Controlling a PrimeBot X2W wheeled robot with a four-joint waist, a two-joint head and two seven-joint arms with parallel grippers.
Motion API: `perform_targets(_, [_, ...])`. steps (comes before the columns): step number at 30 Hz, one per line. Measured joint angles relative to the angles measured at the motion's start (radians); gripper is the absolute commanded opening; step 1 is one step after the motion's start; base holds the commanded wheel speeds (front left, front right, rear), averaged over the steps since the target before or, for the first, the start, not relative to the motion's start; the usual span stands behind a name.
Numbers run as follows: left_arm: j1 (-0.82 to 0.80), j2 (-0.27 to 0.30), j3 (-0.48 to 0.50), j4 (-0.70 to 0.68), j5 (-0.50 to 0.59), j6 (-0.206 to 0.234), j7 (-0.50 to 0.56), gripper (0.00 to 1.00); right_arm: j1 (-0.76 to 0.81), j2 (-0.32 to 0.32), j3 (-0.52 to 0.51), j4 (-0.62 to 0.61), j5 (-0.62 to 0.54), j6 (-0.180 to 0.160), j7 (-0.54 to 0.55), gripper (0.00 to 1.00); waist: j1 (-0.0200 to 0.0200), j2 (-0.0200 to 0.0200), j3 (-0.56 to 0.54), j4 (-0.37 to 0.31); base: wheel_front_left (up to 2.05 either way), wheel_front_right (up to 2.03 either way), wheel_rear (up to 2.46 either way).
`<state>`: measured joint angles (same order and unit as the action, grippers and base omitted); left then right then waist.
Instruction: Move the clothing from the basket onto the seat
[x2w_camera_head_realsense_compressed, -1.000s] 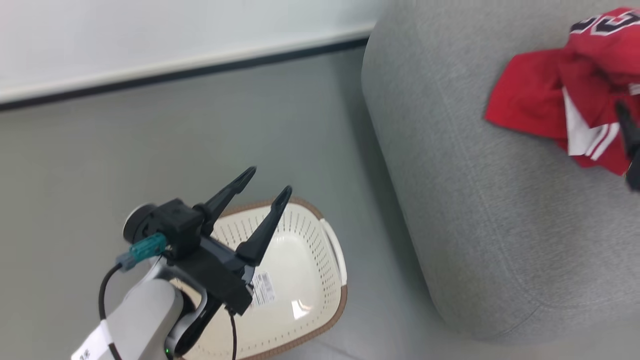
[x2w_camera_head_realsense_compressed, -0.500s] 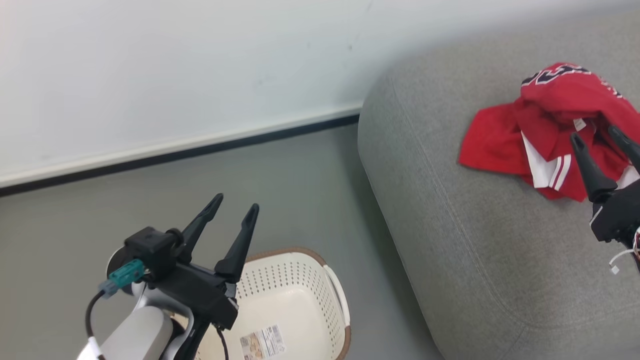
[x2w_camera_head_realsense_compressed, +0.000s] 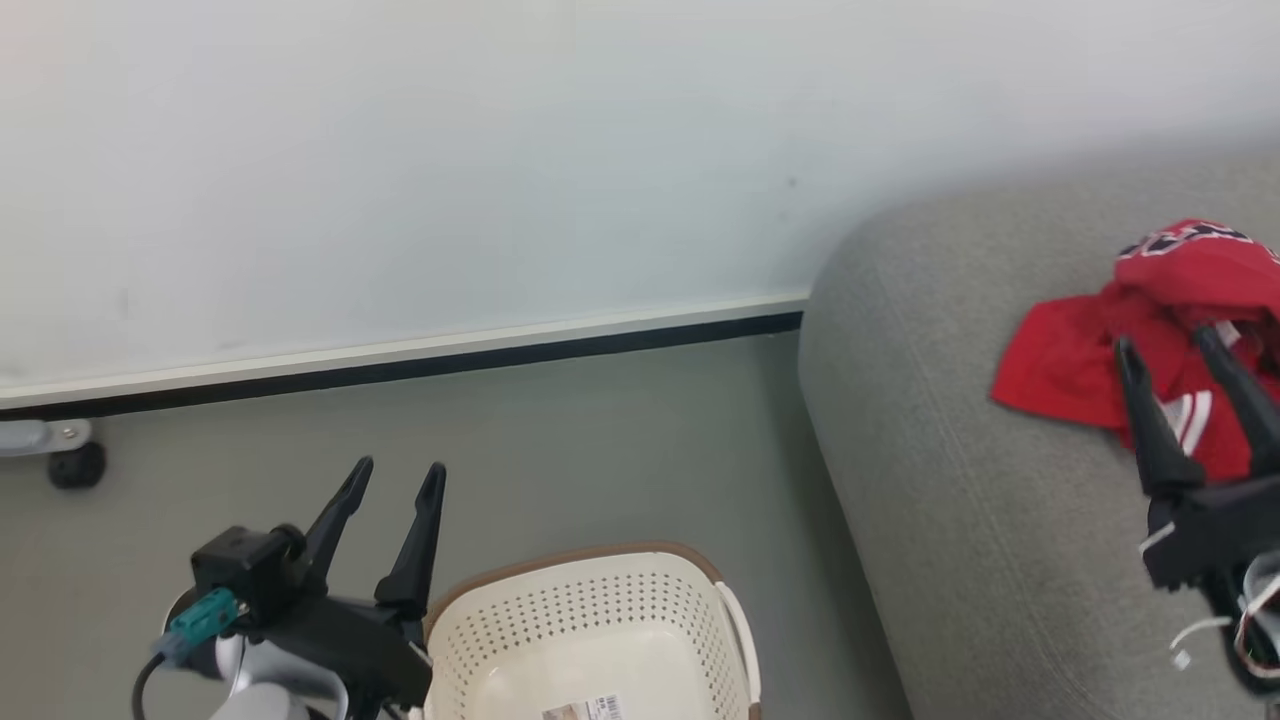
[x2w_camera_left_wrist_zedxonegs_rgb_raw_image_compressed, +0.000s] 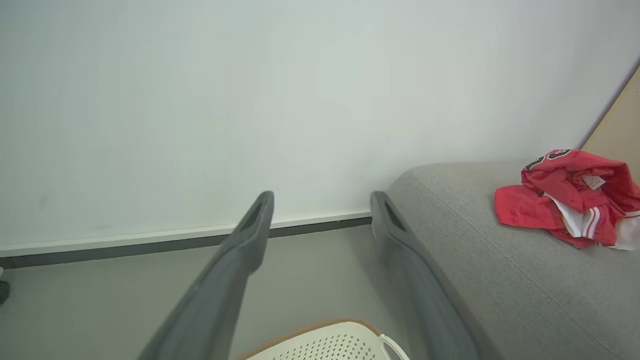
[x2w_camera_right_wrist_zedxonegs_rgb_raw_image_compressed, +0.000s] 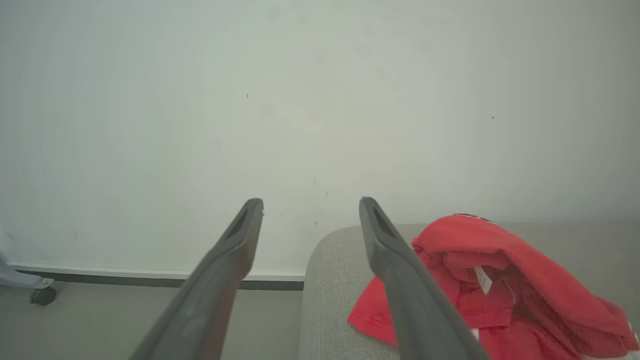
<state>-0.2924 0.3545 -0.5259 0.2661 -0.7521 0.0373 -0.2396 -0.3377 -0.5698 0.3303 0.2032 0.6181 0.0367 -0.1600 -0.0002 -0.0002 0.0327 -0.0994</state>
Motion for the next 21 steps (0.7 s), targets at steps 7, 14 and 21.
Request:
perform_targets(7, [0.071,0.016,0.049,-0.017,-0.007,0.032,-0.005,1.00,0.157,0.070,-0.010,-0.071,-0.002,-0.090,-0.063,1.00,0.0001,0.0000,-0.025,0.077,0.00,0.00,0.00])
perform_targets(14, [0.124,0.008,0.082,-0.024,-0.011,0.052,-0.009,1.00,0.226,0.130,-0.011,-0.078,-0.001,-0.117,-0.077,1.00,0.0002,0.0002,-0.039,0.129,0.00,0.00,0.00])
perform_targets(21, [0.164,0.021,0.091,-0.035,0.062,0.069,-0.010,1.00,0.250,0.147,-0.006,-0.087,-0.040,-0.130,-0.083,1.00,0.0002,0.0001,-0.048,0.144,0.00,0.00,0.00])
